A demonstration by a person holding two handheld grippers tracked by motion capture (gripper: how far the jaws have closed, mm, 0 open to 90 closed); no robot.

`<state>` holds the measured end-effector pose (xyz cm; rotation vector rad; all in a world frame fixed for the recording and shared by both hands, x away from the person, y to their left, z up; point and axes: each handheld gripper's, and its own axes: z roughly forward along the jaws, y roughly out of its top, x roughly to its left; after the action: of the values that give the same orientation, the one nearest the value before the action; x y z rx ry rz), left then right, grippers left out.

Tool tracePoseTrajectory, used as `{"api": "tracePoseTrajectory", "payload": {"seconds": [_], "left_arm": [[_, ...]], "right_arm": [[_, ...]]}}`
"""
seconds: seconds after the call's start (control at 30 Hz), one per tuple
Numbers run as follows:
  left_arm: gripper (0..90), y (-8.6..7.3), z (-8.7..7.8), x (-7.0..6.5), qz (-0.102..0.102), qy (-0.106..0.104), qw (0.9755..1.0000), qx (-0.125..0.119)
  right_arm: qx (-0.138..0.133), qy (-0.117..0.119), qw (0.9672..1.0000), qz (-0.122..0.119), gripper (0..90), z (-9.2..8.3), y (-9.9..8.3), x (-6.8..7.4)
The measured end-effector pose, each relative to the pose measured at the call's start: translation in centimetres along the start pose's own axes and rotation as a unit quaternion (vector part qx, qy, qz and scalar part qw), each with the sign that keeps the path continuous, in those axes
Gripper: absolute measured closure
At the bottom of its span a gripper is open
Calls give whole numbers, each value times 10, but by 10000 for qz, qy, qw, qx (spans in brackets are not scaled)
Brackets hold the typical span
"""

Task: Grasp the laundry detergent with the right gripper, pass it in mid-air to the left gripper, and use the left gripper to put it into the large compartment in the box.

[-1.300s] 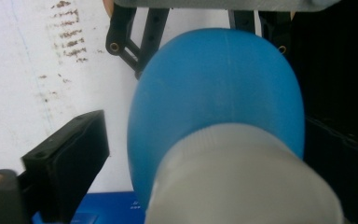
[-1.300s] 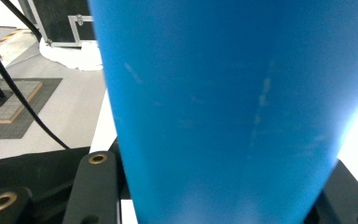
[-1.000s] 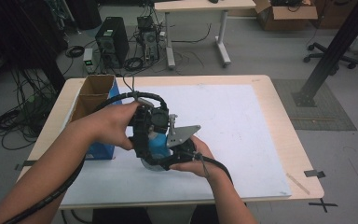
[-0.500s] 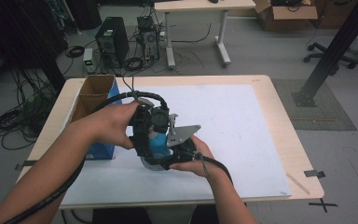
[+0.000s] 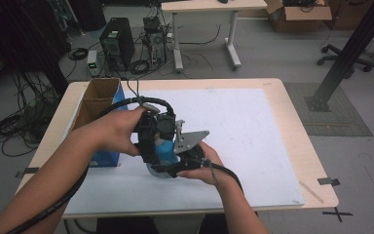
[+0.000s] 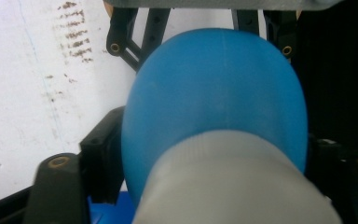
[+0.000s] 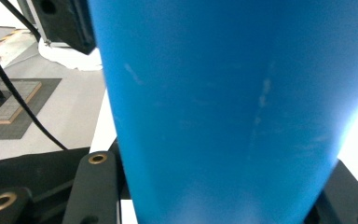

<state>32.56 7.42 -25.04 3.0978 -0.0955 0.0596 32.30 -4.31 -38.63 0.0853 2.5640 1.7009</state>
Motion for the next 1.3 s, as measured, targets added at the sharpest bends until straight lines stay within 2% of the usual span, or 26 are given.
{"api": "tracePoseTrajectory", "payload": {"seconds": [0.1,0.27,0.5,0.63,0.77,1.03,1.1,1.2,1.3], "left_arm": [[336,0,-1,0,-29,-73,10000,17],[375,1,0,0,-6,-59,9999,92],[381,4,-1,-2,61,101,9997,196],[384,5,-3,-4,30,138,9996,264],[386,6,-5,-6,41,210,9995,237],[388,10,-8,-7,51,198,9992,349],[388,11,-8,-8,55,230,9990,381],[389,11,-10,-8,25,258,9988,404],[389,11,-10,-7,4,226,9989,409]], "right_arm": [[21,13,10000,16,458,0,0,1],[36,29,10000,12,458,1,0,1],[-1,0,10000,-7,458,1,0,1],[-22,-20,10000,-31,458,0,1,1],[-91,-69,9999,-40,453,-1,2,2],[-188,-36,9998,-46,441,-2,1,3],[-213,-71,9997,7,433,-1,1,4],[-405,-25,9989,227,399,-3,0,2],[-426,-36,9987,275,346,-4,1,2]]}}
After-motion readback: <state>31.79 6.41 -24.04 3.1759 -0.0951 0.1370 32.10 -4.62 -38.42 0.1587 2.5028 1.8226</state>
